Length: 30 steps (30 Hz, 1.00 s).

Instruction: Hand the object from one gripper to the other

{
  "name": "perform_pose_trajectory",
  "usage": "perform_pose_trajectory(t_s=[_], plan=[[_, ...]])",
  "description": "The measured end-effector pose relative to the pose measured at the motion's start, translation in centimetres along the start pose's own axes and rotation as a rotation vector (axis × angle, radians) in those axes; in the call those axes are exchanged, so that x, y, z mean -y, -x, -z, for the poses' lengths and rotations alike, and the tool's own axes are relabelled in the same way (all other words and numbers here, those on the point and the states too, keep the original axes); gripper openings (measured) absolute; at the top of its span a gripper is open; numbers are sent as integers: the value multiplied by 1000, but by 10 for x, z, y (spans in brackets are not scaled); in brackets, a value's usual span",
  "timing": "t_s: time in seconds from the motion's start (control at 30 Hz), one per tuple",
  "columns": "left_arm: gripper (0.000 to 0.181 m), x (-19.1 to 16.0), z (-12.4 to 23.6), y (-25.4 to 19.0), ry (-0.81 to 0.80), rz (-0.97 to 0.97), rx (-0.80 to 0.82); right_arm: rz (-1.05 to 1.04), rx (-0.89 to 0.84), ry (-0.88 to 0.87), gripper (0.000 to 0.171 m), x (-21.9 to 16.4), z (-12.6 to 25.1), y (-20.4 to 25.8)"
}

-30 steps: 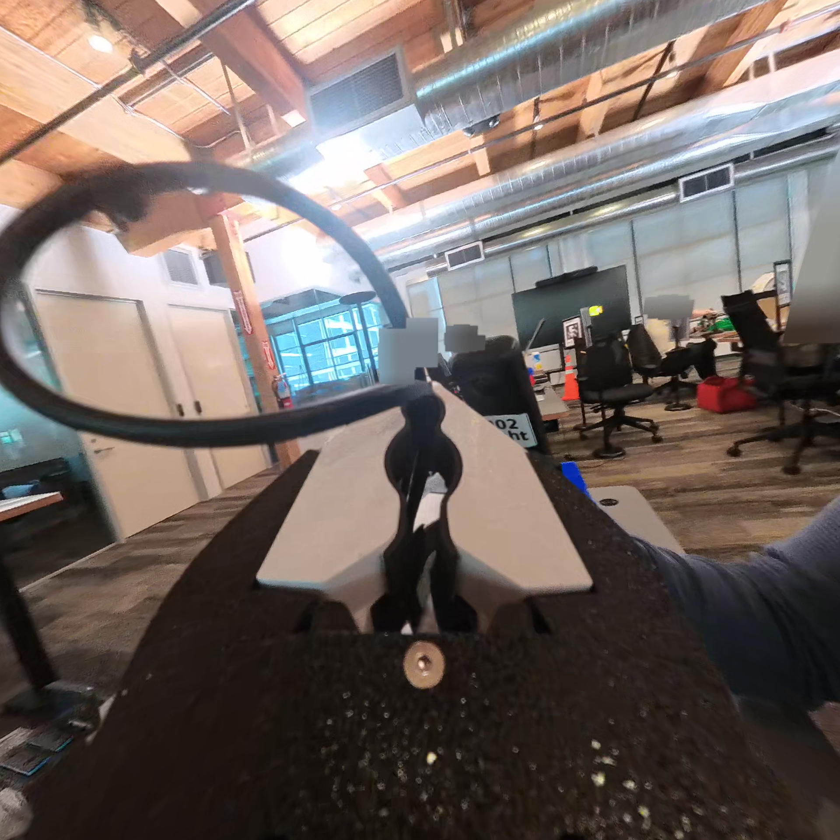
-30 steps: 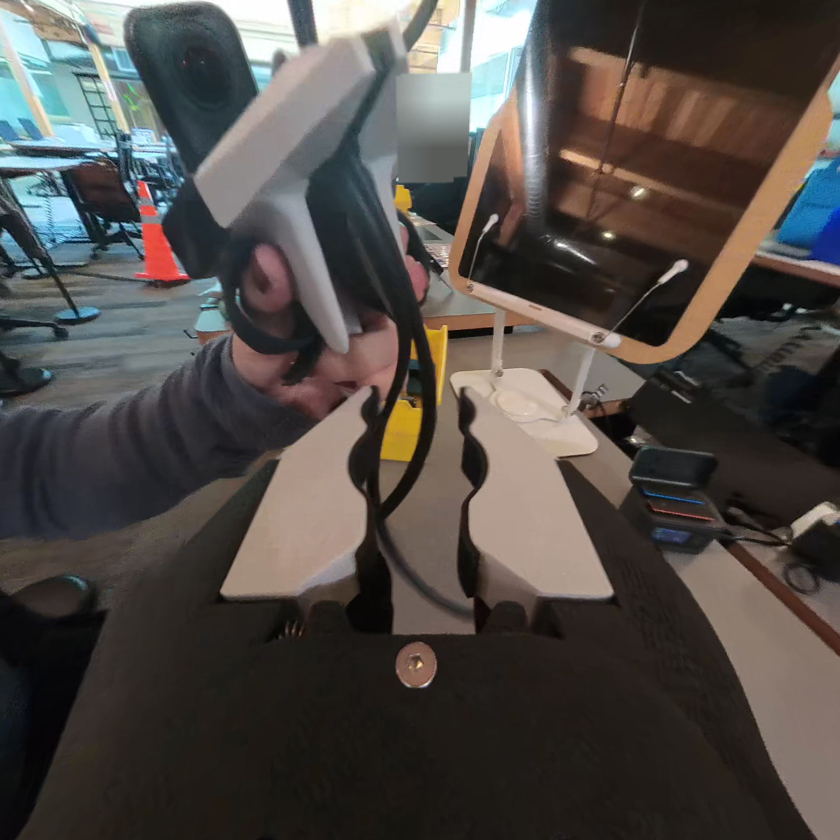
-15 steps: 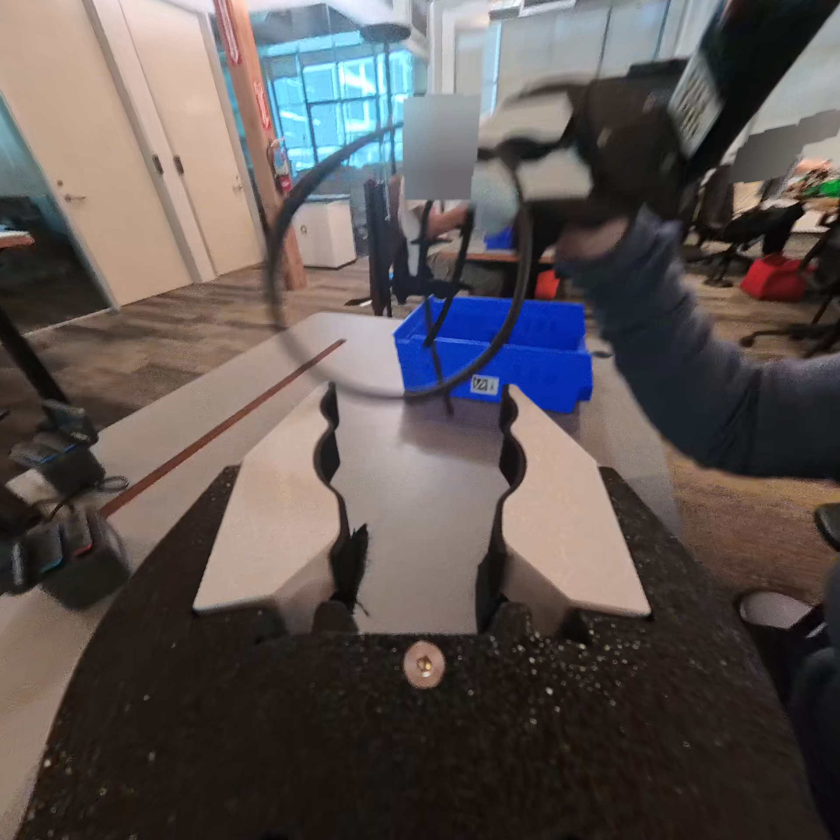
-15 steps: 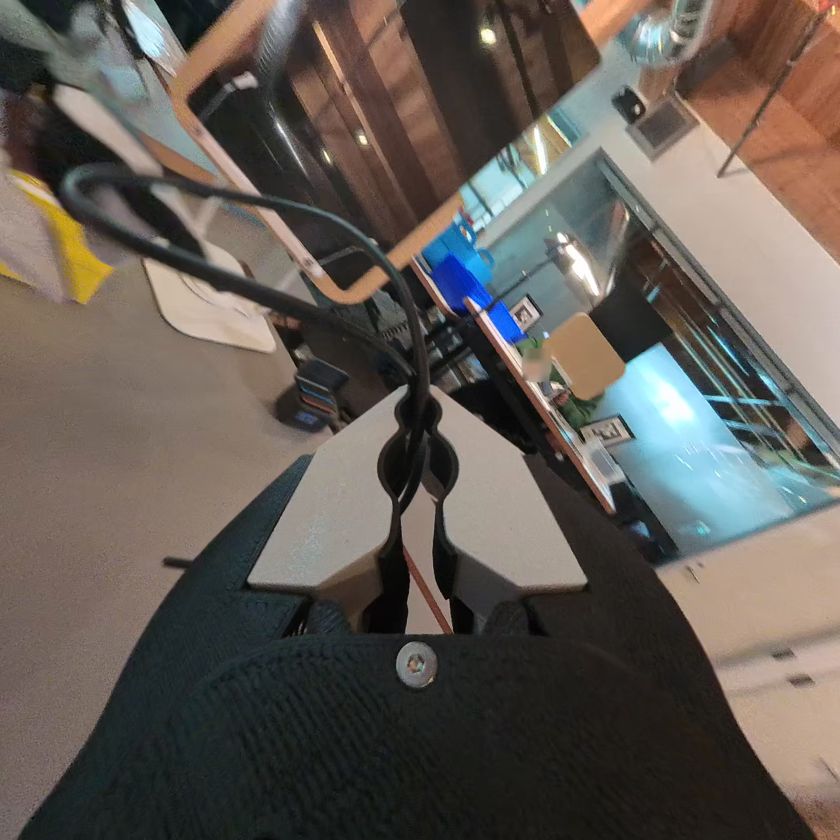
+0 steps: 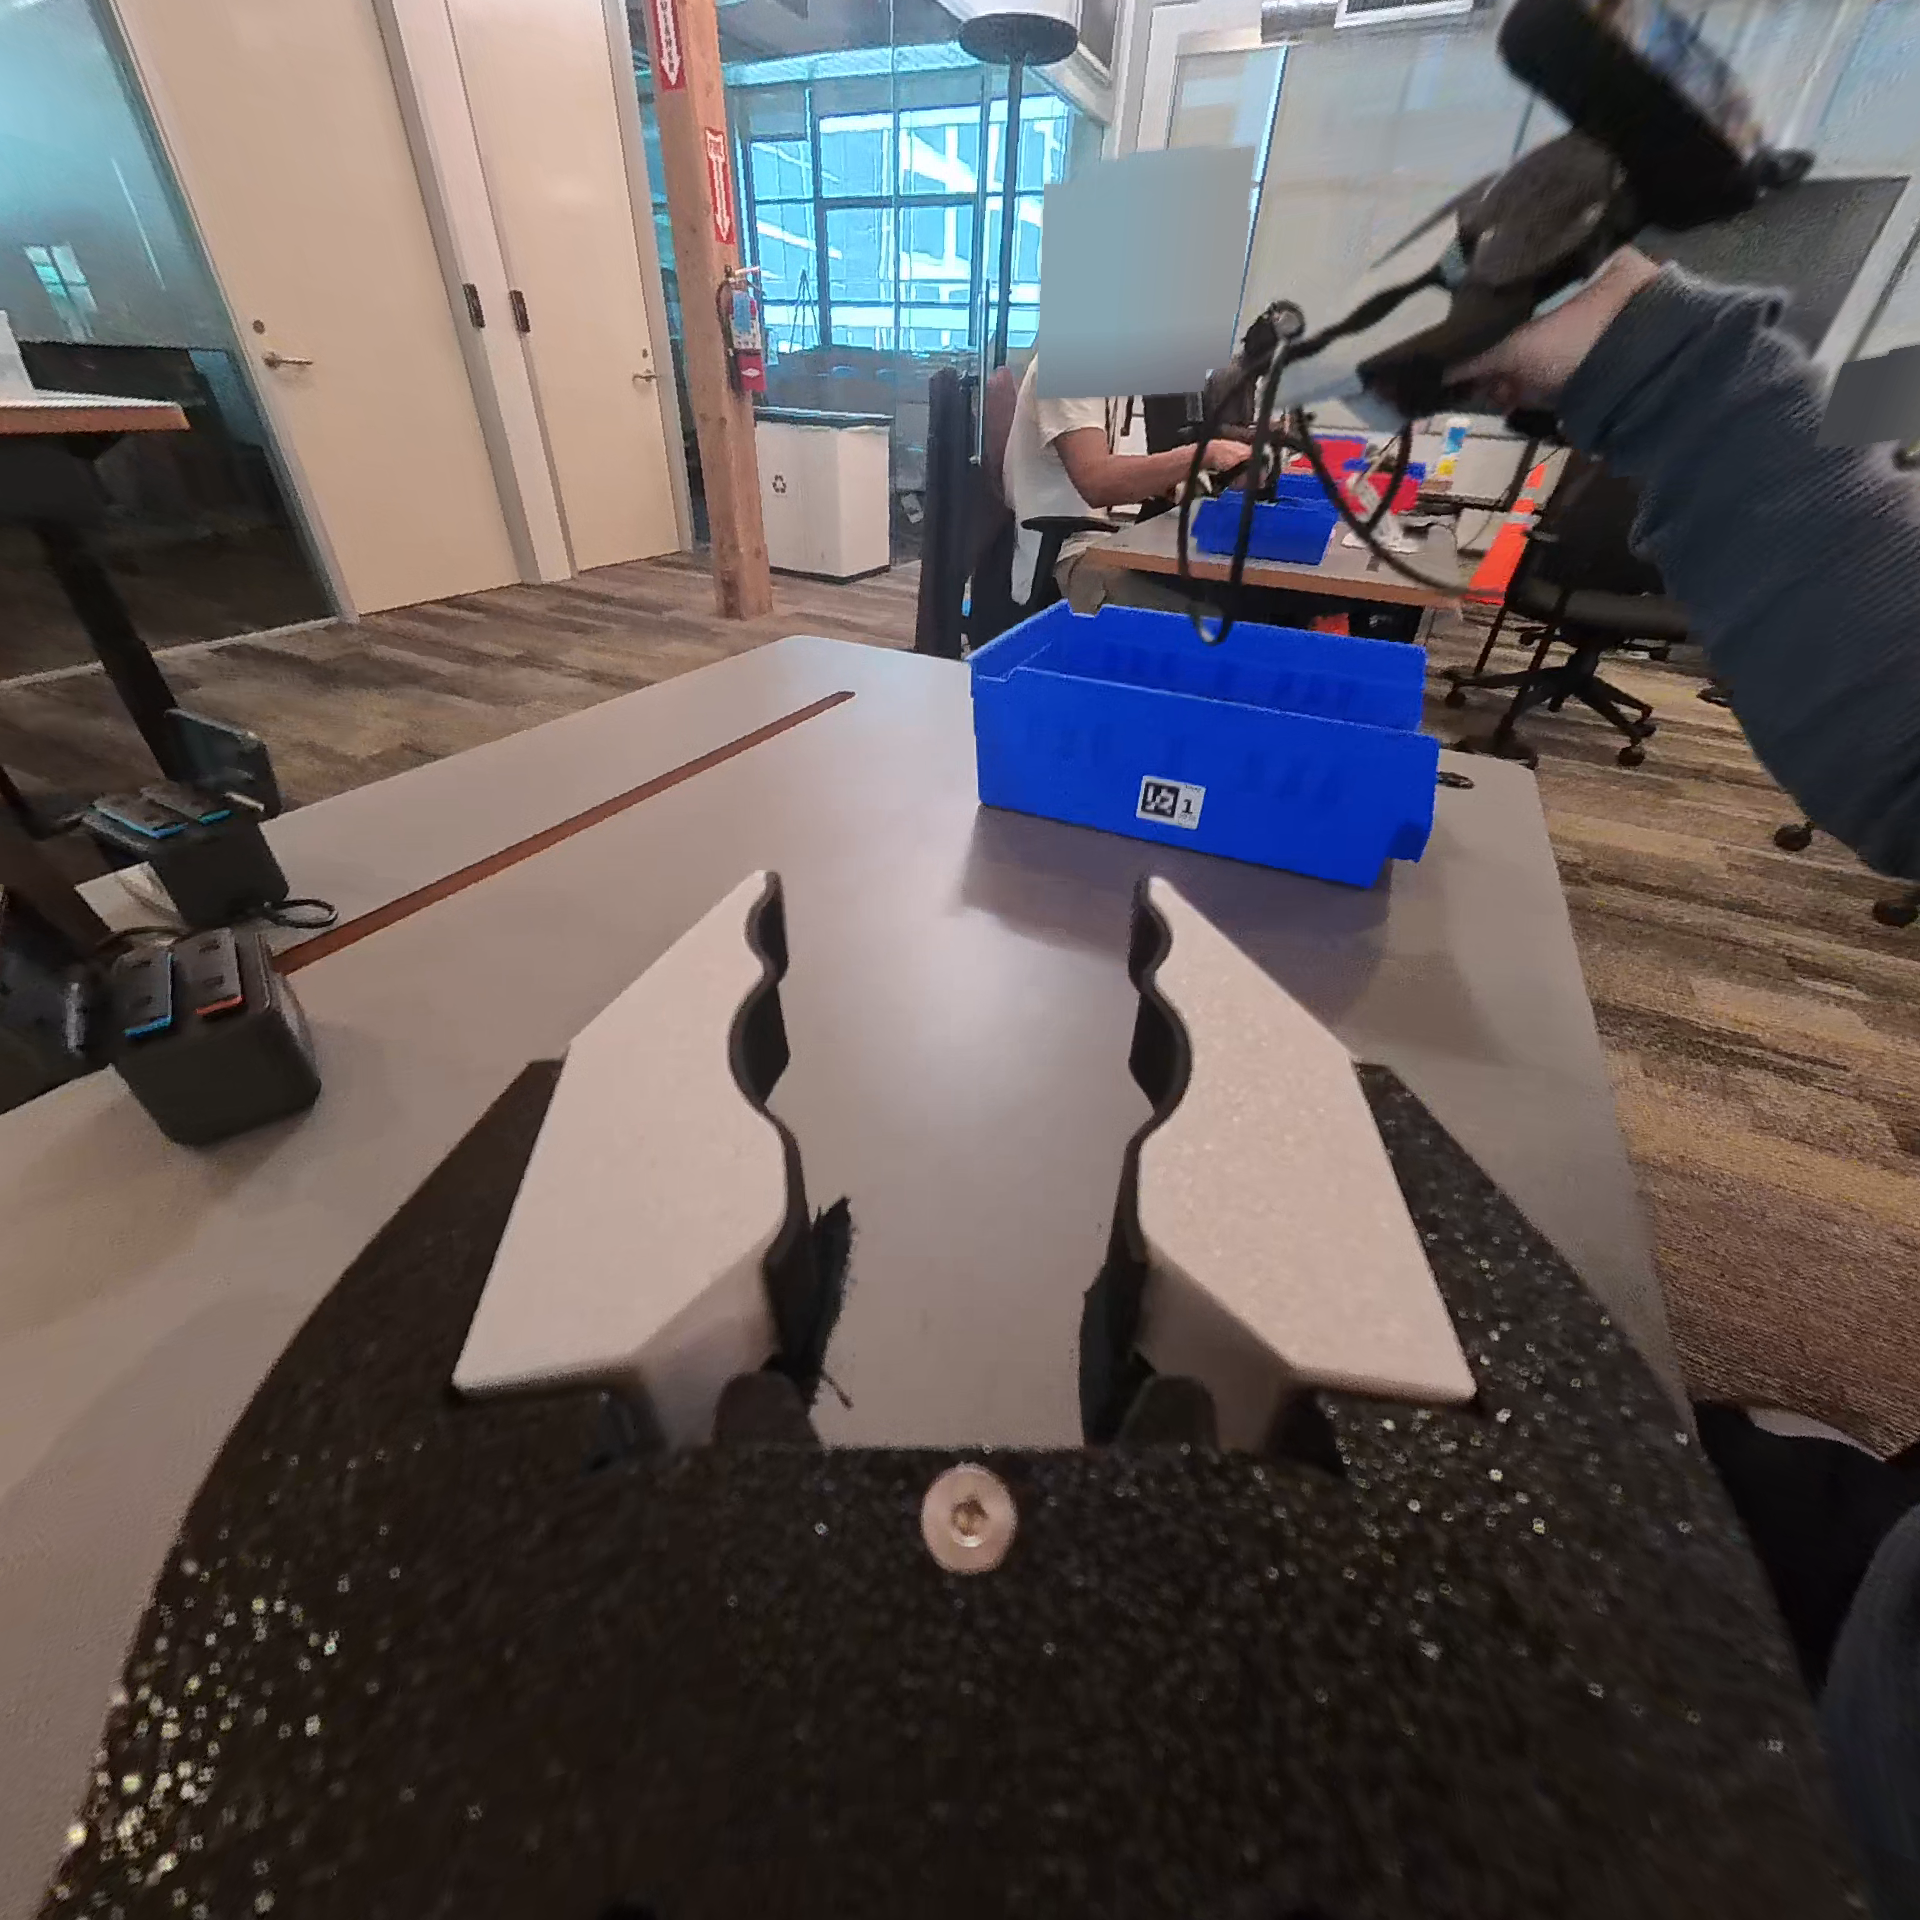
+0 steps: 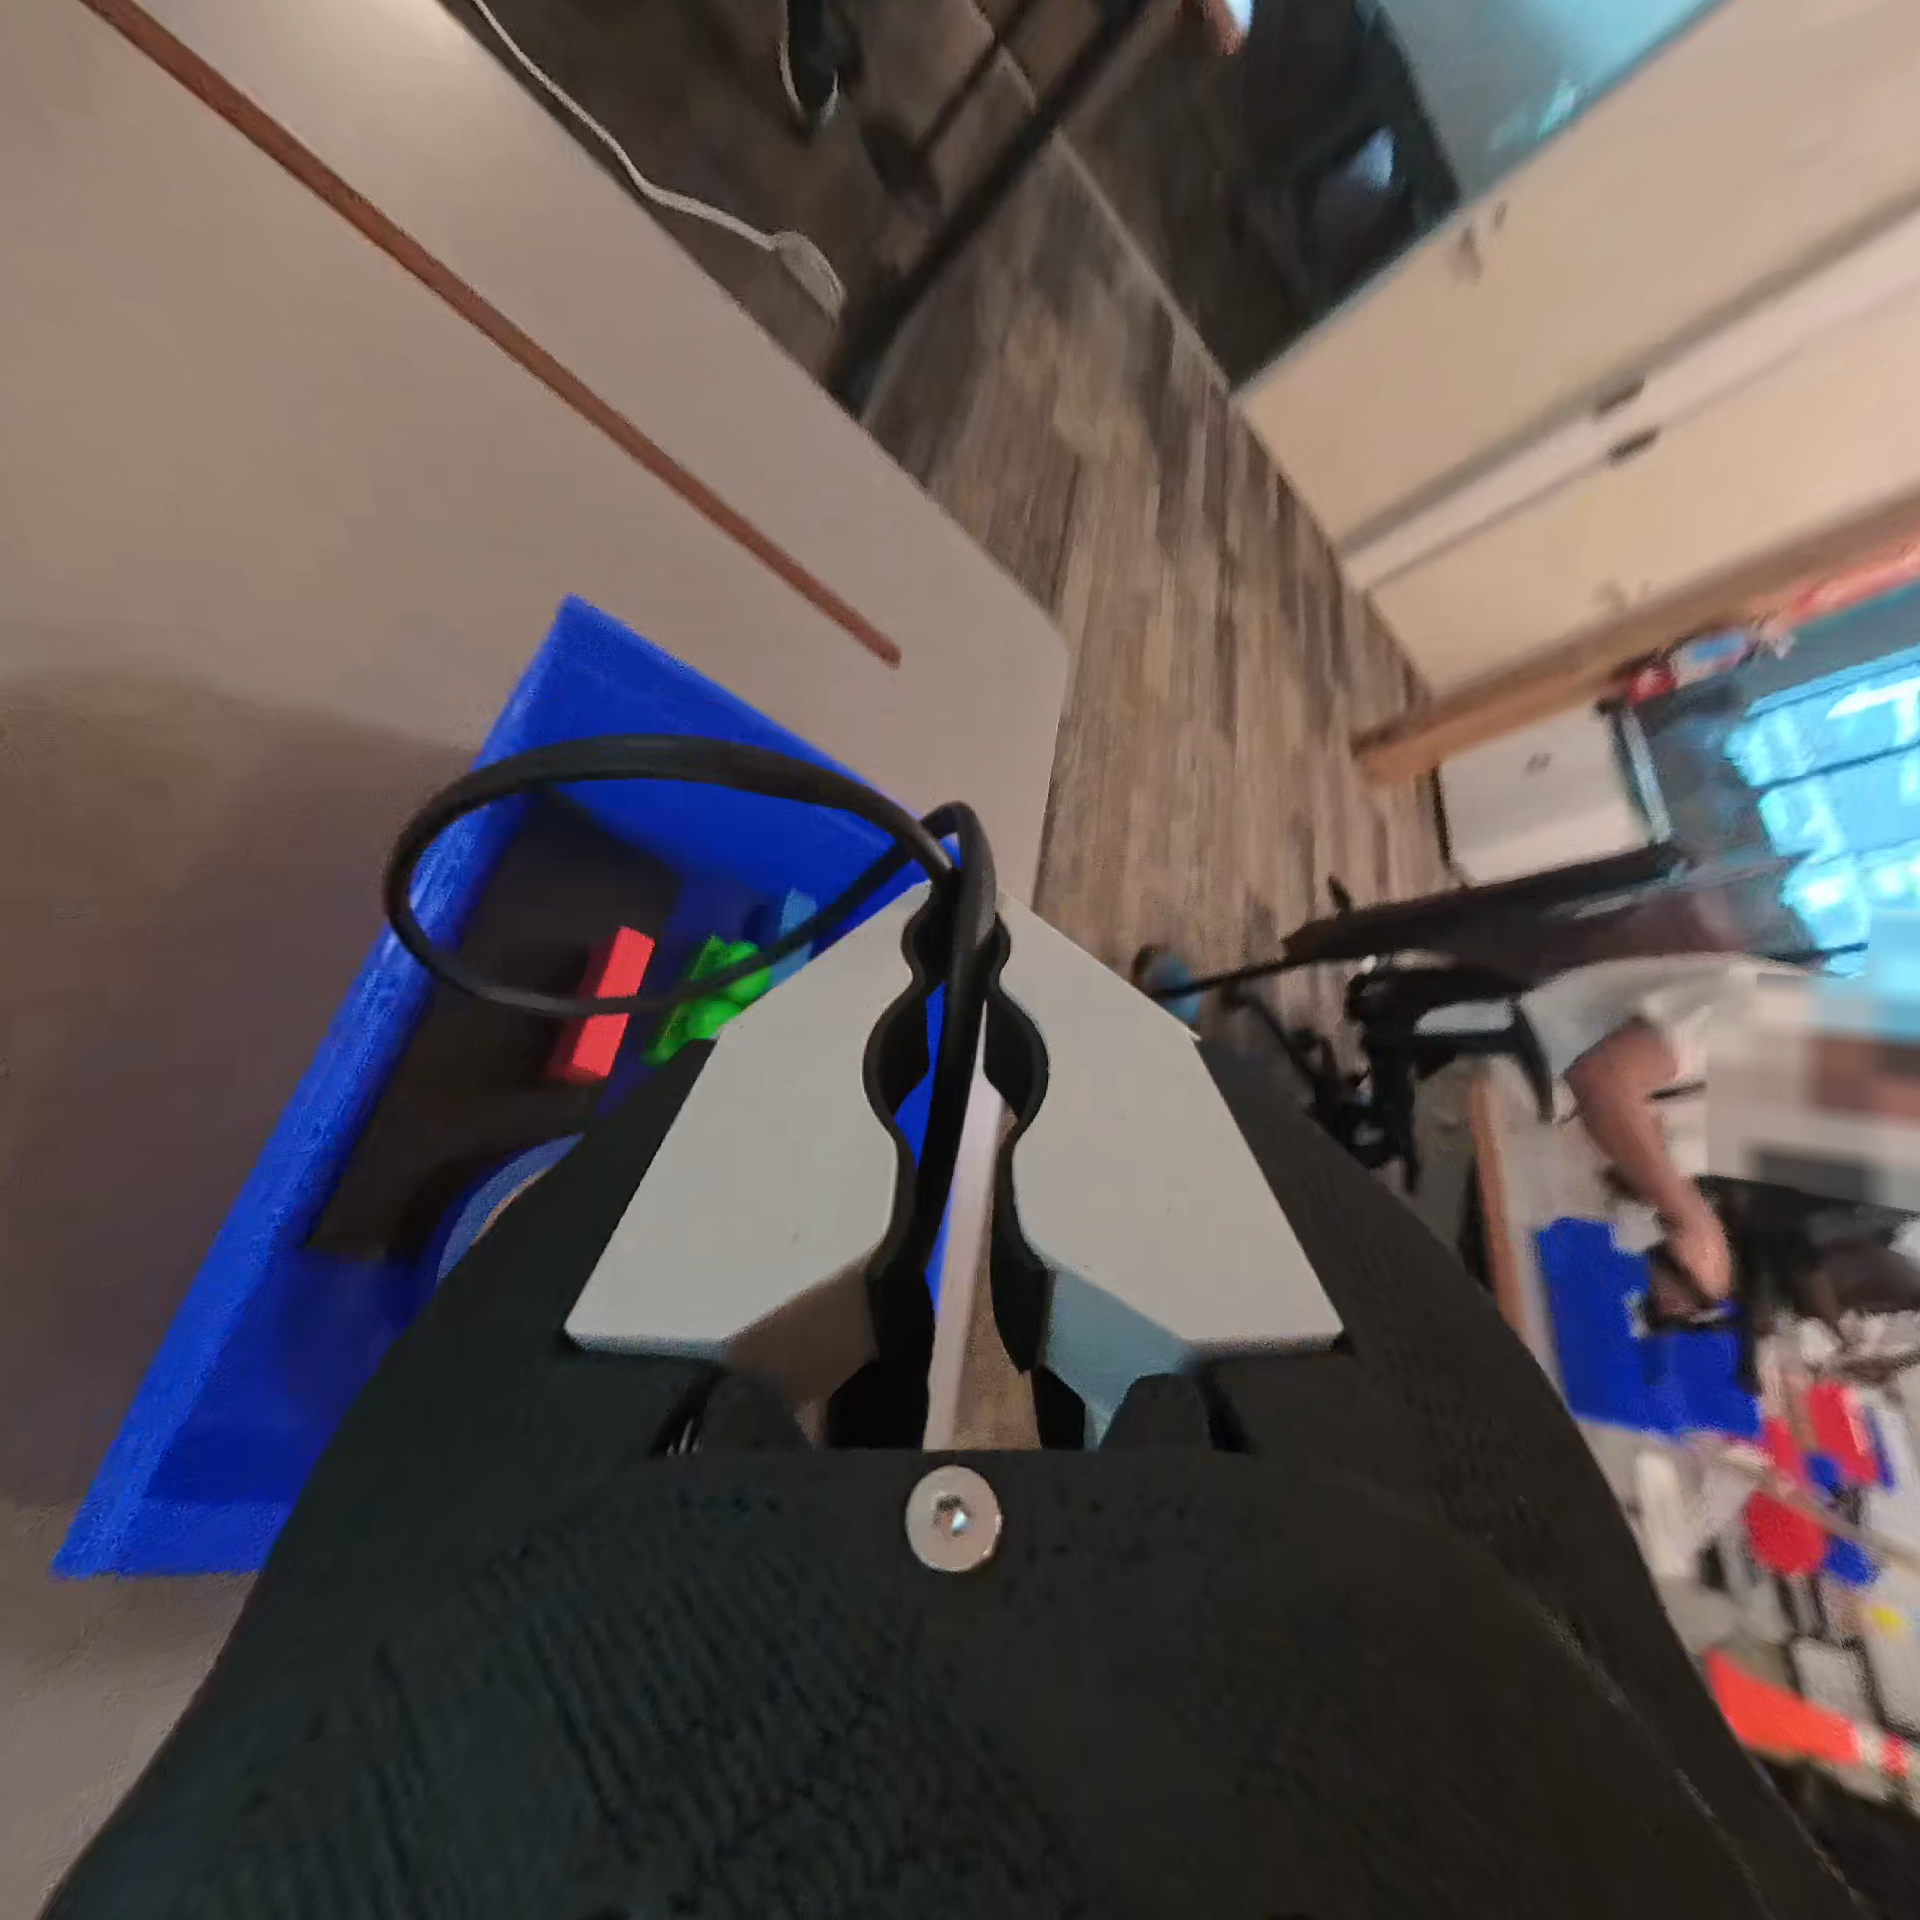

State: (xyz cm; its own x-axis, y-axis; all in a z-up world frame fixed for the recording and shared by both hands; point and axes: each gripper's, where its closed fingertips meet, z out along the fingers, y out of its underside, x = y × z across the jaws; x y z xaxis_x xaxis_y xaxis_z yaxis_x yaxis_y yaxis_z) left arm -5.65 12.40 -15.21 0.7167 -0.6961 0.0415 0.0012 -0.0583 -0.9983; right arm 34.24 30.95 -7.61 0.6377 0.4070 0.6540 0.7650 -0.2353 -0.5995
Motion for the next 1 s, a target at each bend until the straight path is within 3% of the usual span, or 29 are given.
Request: perform_pose_trajectory(t_s=[0.23, 0.33, 0.47, 0.57, 0.73, 0.83, 0.93, 1.0], plan=[[67, -31, 2, -3, 118, 20, 32, -236, 119, 244, 3, -76, -64, 33], [73, -46, 6, -2, 191, 21, 65, -289, 102, 299, 36, -78, -66, 38], [68, -56, 10, -14, 263, 117, 15, -395, -22, 111, 81, -21, -50, 29], [68, -48, 14, -20, 272, 107, 34, -362, -108, -89, 93, 36, -27, 39], [64, -2, 48, -12, 201, -9, 194, -344, 39, -618, 93, 153, 11, 132], [59, 25, 95, 19, 201, -49, 379, -380, 191, -843, 90, 193, 18, 203], [54, 39, 154, 69, 334, -146, 574, -423, 279, -947, 85, 207, 9, 261], [55, 31, 182, 101, 530, -278, 582, -444, 331, -1001, 82, 210, 6, 292]])
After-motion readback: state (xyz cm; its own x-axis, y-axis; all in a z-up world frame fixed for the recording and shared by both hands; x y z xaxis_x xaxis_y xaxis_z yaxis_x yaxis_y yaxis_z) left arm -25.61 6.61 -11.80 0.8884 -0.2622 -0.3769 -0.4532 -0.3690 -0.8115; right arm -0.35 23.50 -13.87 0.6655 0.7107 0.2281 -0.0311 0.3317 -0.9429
